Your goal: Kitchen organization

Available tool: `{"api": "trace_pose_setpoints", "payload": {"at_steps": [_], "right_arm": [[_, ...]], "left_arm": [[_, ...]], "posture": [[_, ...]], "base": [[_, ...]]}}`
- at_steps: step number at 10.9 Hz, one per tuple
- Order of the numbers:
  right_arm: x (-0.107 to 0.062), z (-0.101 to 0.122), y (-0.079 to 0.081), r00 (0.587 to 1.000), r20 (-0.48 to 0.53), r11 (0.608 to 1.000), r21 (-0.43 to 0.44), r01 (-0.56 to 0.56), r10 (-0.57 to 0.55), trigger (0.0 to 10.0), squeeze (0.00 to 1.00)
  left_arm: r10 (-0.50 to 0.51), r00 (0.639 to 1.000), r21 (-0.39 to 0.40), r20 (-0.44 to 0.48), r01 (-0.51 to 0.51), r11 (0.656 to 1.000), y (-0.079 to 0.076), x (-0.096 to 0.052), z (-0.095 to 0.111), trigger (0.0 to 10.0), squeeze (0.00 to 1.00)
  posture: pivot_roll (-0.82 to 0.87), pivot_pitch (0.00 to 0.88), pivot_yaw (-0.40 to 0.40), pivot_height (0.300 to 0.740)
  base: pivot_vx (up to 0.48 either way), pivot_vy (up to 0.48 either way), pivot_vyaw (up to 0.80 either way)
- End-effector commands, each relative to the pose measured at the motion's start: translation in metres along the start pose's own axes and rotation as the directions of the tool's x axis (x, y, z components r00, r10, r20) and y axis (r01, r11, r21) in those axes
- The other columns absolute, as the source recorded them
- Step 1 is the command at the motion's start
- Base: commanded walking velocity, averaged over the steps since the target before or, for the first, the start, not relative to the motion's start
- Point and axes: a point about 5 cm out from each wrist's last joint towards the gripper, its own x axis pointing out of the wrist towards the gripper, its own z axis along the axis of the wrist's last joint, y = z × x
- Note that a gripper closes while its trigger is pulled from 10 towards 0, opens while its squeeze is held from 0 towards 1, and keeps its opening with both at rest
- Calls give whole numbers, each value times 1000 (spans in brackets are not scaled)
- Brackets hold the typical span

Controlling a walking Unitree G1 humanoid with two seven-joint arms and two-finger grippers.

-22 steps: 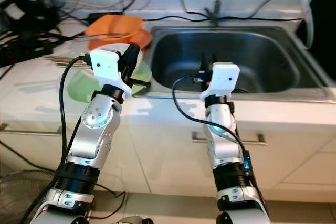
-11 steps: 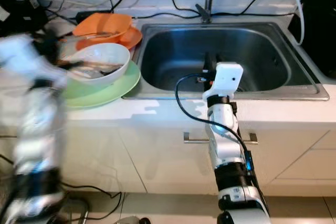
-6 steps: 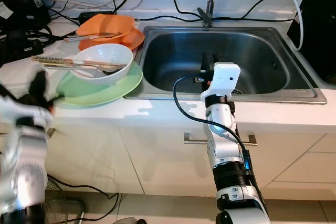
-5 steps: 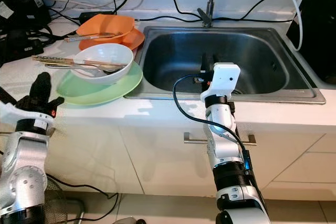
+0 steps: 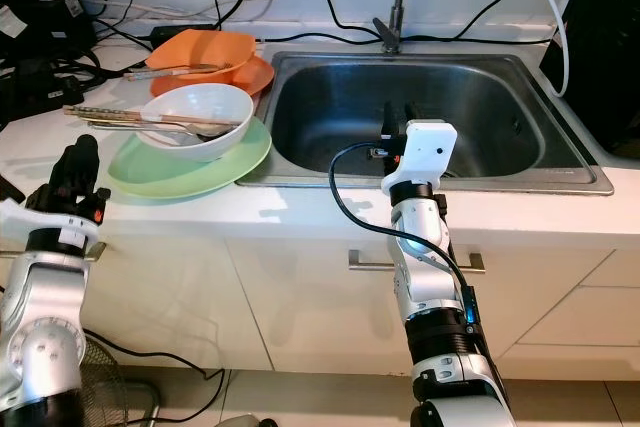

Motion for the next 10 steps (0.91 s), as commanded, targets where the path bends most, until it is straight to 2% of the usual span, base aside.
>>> {"api": "trace_pose_setpoints", "payload": {"at_steps": [1, 4, 5, 6, 10], "right_arm": [[4, 3, 4, 1000, 12, 1000, 7, -18, 18, 10000, 0], [4, 3, 5, 1000, 13, 1000, 6, -21, 21, 10000, 0], [4, 3, 5, 1000, 17, 1000, 5, -20, 20, 10000, 0], [4, 5, 3, 1000, 22, 1000, 2, -14, 14, 10000, 0], [3, 3, 3, 1000, 19, 1000, -2, -18, 18, 10000, 0]], "left_arm": [[12, 1000, 22, -4, -11, 1000, -1, 7, -1, 10000, 1000], [8, 997, 52, -79, -4, 999, -7, 27, -15, 10000, 1000], [18, 996, 59, -90, -13, 998, -7, 33, -18, 10000, 31], [40, 994, 64, -100, -34, 997, -5, 35, -21, 10000, 0], [105, 991, 76, -84, -99, 992, 7, 39, -20, 10000, 0]], "posture": [[130, 0, 54, 740], [121, 0, 59, 740], [110, 0, 66, 740], [101, 0, 71, 740], [102, 0, 67, 740]], "base": [[0, 0, 0], [0, 0, 0], [0, 0, 0], [0, 0, 0], [0, 0, 0]]}}
